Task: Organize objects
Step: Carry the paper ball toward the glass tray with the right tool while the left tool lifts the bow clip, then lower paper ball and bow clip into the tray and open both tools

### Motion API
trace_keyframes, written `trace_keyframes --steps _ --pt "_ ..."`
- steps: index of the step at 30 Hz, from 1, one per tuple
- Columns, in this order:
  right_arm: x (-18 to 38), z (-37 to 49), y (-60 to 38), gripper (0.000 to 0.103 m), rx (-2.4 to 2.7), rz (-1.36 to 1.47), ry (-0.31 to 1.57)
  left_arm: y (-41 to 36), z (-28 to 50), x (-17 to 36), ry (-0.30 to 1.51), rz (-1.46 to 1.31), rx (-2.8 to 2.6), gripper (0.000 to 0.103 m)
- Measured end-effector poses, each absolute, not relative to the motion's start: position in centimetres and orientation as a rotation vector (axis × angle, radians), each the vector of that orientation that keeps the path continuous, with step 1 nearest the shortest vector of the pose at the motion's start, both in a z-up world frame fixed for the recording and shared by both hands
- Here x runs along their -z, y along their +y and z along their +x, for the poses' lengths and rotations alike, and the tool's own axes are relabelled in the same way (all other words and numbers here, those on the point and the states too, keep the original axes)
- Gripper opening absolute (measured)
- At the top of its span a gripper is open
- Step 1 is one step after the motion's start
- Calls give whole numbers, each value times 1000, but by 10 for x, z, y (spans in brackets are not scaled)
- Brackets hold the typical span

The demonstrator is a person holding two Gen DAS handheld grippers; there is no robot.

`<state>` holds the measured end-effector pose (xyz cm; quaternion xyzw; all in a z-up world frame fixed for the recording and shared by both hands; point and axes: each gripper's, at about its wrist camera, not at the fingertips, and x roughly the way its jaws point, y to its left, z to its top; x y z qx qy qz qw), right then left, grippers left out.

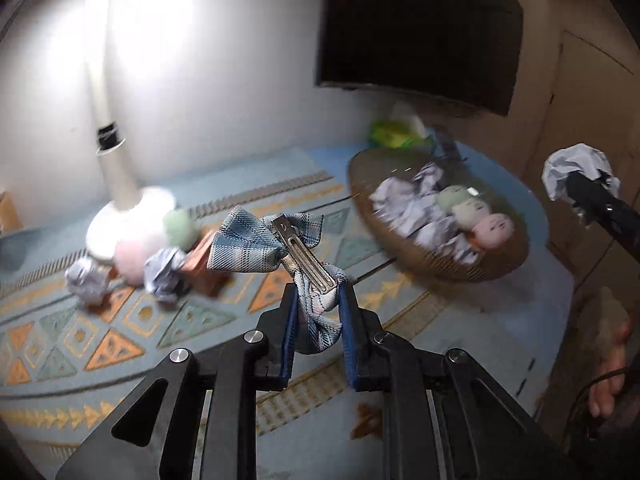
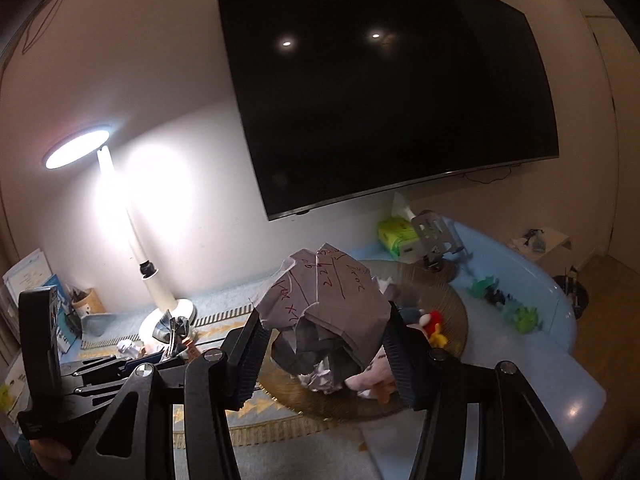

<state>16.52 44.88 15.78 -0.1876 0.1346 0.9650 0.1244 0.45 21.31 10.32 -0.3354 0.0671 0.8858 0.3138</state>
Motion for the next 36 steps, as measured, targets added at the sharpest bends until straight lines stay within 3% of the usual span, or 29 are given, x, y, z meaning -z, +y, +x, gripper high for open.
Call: trace_keyframes --steps 9,12,15,29,31,32,33,34,36 --pt "-157 104 500 56 -2810 -694 592 318 -15 -119 145 -807 -2186 17" --pt "-158 77 506 84 -2806 -699 607 333 -32 -115 136 -812 -2215 23" --pt "-154 62 511 84 -2807 -749 669 344 -51 -104 146 -865 -2227 42" --pt "-135 116 486 84 -2829 -755 762 264 -25 -93 44 -920 -2222 47" --pt "-132 118 472 84 -2863 -774 787 246 -17 -94 15 -914 -2242 52" --pt "-131 117 462 84 -2885 -792 790 234 -11 -94 -1 -912 -2253 69" --pt "-129 115 450 84 -2909 -818 782 221 -6 -94 -21 -899 -2274 92" --pt "-126 111 436 84 -2934 -851 761 208 2 -94 -40 -872 -2308 100" --pt "-117 102 407 84 -2974 -922 719 180 16 -92 -48 -832 -2396 102"
